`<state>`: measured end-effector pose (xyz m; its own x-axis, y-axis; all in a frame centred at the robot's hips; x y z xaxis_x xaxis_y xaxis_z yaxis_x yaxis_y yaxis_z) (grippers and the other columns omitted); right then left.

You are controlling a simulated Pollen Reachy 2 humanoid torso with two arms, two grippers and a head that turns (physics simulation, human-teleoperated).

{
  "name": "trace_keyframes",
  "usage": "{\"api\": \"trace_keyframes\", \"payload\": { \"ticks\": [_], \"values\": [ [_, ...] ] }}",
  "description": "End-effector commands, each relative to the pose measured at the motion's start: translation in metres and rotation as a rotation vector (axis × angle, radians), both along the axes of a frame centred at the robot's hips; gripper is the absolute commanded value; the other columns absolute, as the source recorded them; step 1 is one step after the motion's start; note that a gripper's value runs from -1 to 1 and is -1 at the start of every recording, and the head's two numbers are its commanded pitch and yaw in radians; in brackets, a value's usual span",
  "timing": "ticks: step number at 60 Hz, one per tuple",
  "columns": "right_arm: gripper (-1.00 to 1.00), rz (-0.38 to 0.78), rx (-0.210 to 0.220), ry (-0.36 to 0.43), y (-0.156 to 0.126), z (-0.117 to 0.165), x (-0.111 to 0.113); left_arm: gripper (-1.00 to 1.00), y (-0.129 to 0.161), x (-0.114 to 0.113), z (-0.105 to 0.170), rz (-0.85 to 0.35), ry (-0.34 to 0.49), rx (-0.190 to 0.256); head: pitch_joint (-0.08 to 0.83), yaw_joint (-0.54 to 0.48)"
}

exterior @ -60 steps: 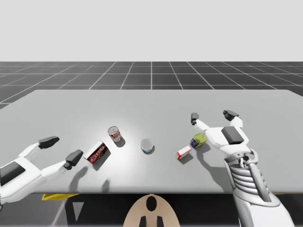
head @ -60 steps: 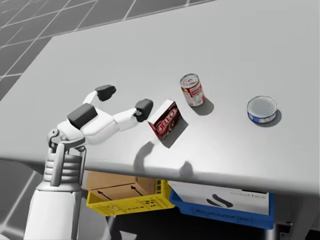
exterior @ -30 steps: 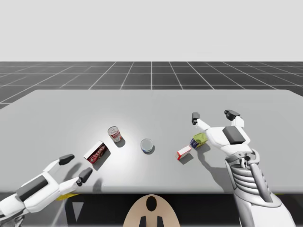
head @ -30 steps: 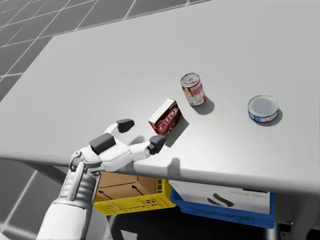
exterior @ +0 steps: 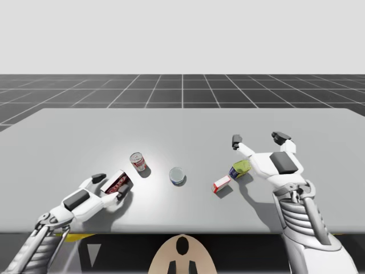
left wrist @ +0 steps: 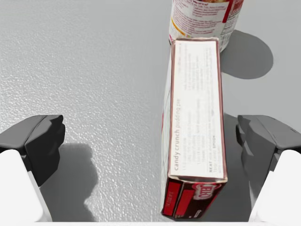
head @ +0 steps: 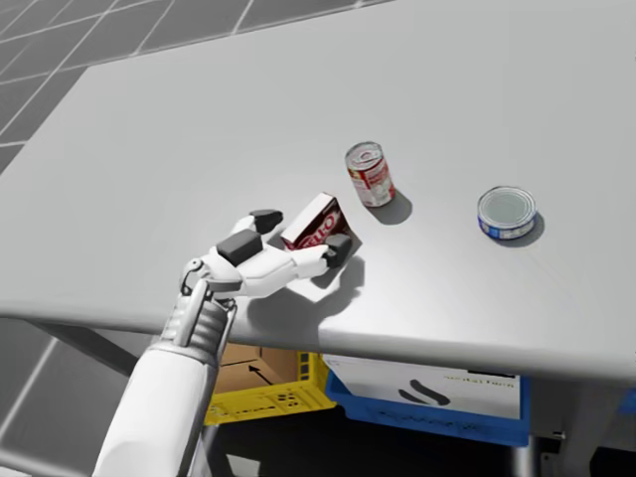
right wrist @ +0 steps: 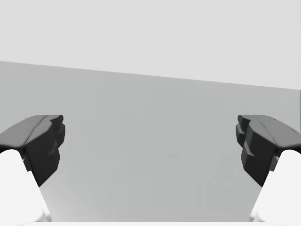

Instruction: Lift the pudding box off the table.

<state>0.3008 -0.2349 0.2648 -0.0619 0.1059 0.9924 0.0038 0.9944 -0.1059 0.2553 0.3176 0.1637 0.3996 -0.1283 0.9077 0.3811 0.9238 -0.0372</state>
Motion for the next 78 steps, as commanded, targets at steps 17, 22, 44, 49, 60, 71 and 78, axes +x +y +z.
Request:
{"api": "trace_keyframes", "payload": {
  "ticks": [17,22,44,49,60,71,78],
  "values": [
    [-1.0,-0.004,0.007,-0.004,-0.001,0.002,-0.001,1.0,-0.011,0.001,-0.01,0.016,-0.007,0.068,0.707,0.42],
    [-1.0,-0.006,0.006,0.007,-0.003,-0.001,0.001,1.0,-0.011,0.0,-0.01,0.018,-0.008,0.065,0.626,0.43],
    [-1.0,-0.008,0.014,0.014,-0.006,-0.002,0.004,1.0,-0.015,-0.004,-0.006,0.009,-0.016,0.102,0.355,0.47],
    [-1.0,-0.011,0.017,0.01,-0.007,-0.001,0.004,1.0,-0.016,-0.004,-0.002,0.007,-0.026,0.108,0.334,0.47],
    [-1.0,-0.022,0.031,-0.001,-0.008,0.0,0.005,1.0,-0.014,-0.003,0.033,0.006,-0.093,0.128,0.331,0.47],
    [-1.0,-0.025,0.055,0.007,-0.009,0.001,0.005,1.0,-0.011,-0.002,0.074,0.023,-0.176,0.15,0.332,0.47],
    [-1.0,-0.096,0.068,0.006,-0.004,-0.002,0.011,1.0,-0.009,0.001,0.11,0.051,-0.244,0.151,0.328,0.47]
  ]
}}
